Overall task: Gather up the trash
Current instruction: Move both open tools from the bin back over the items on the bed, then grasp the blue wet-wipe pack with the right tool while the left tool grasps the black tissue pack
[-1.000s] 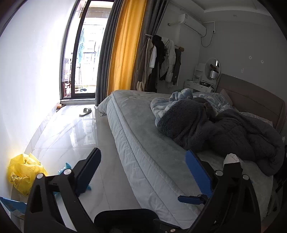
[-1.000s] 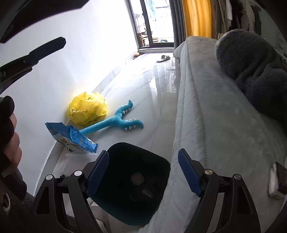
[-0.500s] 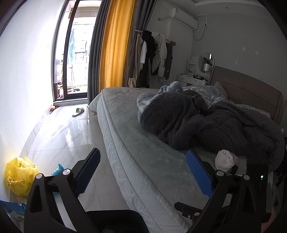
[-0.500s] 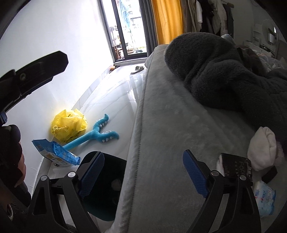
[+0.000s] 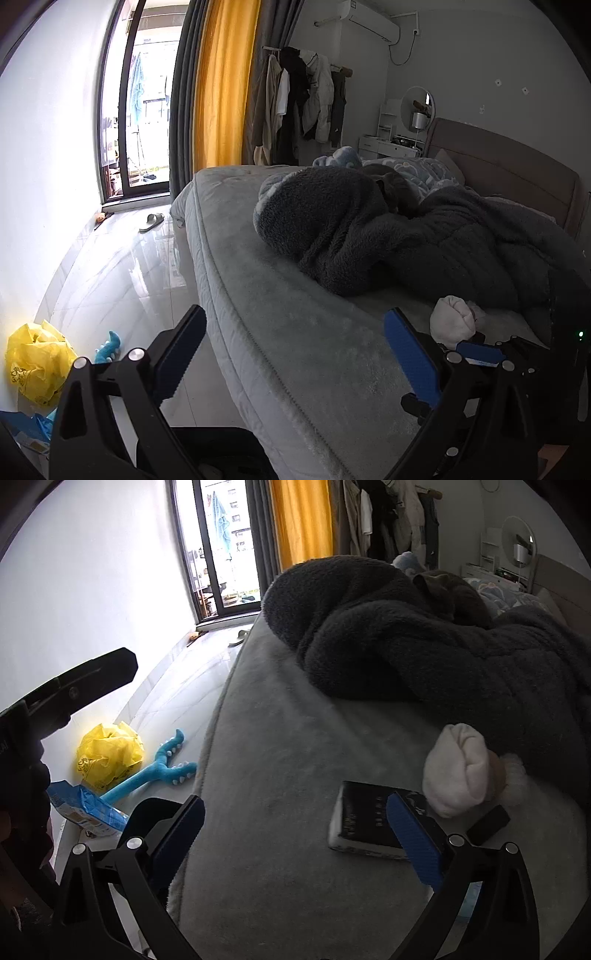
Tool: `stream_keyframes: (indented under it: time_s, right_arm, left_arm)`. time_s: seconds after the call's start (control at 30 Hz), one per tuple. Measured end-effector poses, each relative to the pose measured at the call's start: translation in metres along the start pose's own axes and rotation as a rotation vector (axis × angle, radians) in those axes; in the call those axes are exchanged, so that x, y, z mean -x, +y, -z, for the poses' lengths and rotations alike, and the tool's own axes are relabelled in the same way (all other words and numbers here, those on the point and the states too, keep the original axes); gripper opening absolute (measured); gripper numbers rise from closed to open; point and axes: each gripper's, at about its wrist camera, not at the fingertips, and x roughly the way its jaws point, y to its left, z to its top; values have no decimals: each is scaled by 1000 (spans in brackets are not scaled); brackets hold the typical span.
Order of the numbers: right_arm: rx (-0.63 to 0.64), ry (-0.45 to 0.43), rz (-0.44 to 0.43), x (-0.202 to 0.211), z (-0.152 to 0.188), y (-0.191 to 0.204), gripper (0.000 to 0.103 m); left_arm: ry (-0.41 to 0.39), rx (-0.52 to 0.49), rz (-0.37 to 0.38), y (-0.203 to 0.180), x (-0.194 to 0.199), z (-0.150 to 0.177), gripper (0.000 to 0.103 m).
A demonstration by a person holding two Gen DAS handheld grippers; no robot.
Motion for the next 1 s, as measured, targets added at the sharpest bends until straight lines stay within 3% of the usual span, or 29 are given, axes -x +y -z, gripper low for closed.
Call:
stream_keyframes:
  time_s: [0.23,0.47,1.0]
  right_arm:
    - [-106,-30,136,14,11,-48,100]
    - [-210,-22,195,18,23,-86,100]
    - [-291,71,179,4,52,-119,100]
  left_arm:
    - [26,-28,19,-26,-12,4,98]
    - [55,-50,28,-48,-25,9,98]
    - [140,-70,40,-84,-50,21,98]
